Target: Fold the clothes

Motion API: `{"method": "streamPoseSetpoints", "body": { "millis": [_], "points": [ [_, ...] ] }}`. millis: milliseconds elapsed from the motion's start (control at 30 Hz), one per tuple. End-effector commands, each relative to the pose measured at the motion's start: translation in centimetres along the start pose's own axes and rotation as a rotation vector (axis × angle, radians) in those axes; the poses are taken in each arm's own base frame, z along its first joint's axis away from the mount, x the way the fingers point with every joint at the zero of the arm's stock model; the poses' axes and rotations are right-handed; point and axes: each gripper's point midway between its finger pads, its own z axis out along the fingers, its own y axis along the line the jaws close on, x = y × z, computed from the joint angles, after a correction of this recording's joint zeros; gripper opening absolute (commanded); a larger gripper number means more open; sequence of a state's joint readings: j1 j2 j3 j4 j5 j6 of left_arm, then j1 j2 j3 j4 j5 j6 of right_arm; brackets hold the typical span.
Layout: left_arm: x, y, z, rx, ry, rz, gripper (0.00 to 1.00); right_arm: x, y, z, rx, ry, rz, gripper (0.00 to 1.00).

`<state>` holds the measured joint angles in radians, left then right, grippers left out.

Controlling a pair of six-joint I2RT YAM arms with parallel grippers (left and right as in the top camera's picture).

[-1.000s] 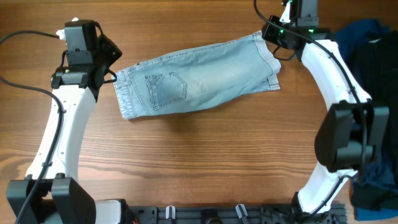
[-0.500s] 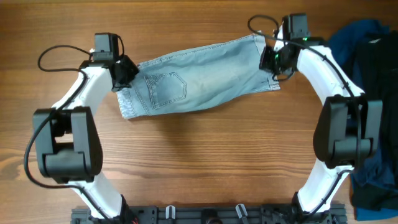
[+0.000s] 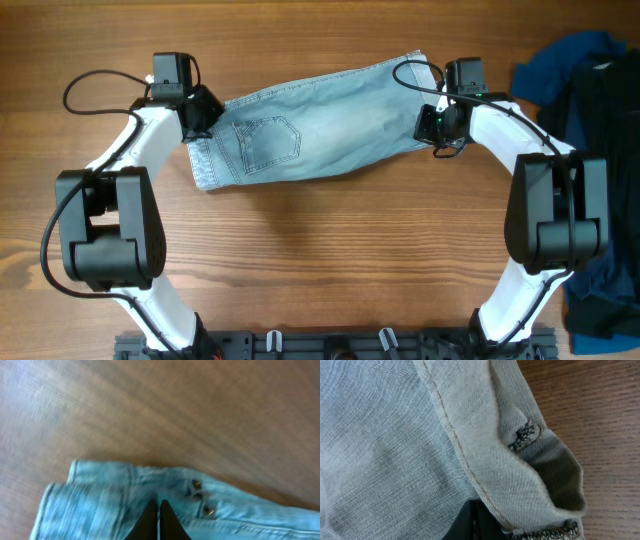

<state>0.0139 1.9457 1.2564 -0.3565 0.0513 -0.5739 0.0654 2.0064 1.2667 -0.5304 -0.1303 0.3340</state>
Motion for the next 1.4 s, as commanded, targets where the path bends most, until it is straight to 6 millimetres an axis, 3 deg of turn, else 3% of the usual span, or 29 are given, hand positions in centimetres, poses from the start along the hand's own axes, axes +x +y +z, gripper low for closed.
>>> {"method": "streamPoseSetpoints", "body": {
  "millis": [0, 167, 233, 333, 467, 633, 833, 933, 1067, 1233, 1367],
  "points": [
    [-2.1, -1.9, -1.9, 0.05, -0.068, 0.081, 0.04, -0.3, -0.1, -0.6, 0.017, 0.002, -0.078, 0.04],
    [-4.6, -4.5, -6.7, 0.125, -0.165, 0.086, 0.04, -5.5, 4.3, -5.9, -0.142, -0.165, -0.132, 0.04],
    [-4.7, -5.4, -7.9, 0.154, -0.18, 0.084, 0.04, -7.3, 5.3, -7.6, -0.171, -0.239, -0.143, 0.06],
    [-3.8, -6.7, -8.5, 0.201, -0.15, 0.089, 0.04, -9.3, 6.1, -8.4, -0.194, -0.32, -0.157, 0.04],
    [-0.3, -7.1, -7.8, 0.188, -0.04, 0.121, 0.04, -11.3, 6.7, -7.2, -0.216, -0.395, -0.174, 0.04],
    [2.8, -6.5, -6.8, 0.135, 0.051, 0.144, 0.04, -12.2, 6.9, -3.9, -0.227, -0.414, -0.174, 0.07],
    [5.4, -4.3, -4.5, 0.052, 0.123, 0.15, 0.04, -12.3, 6.4, 0.3, -0.238, -0.402, -0.112, 0.14],
    [5.9, -2.8, -3.4, -0.019, 0.138, 0.151, 0.04, -12.4, 6.4, 2.1, -0.243, -0.409, -0.112, 0.14],
    [6.5, -2.4, -2.5, -0.036, 0.16, 0.151, 0.04, -12.3, 6.2, 3.6, -0.247, -0.41, -0.116, 0.18],
    [7.0, -1.9, -1.4, -0.051, 0.18, 0.152, 0.04, -12.4, 7.0, 3.2, -0.283, -0.416, -0.161, 0.2],
    [7.0, -2.0, -1.4, -0.048, 0.177, 0.152, 0.04, -13.8, 9.1, -1.6, -0.34, -0.479, -0.259, 0.24]
  ]
}}
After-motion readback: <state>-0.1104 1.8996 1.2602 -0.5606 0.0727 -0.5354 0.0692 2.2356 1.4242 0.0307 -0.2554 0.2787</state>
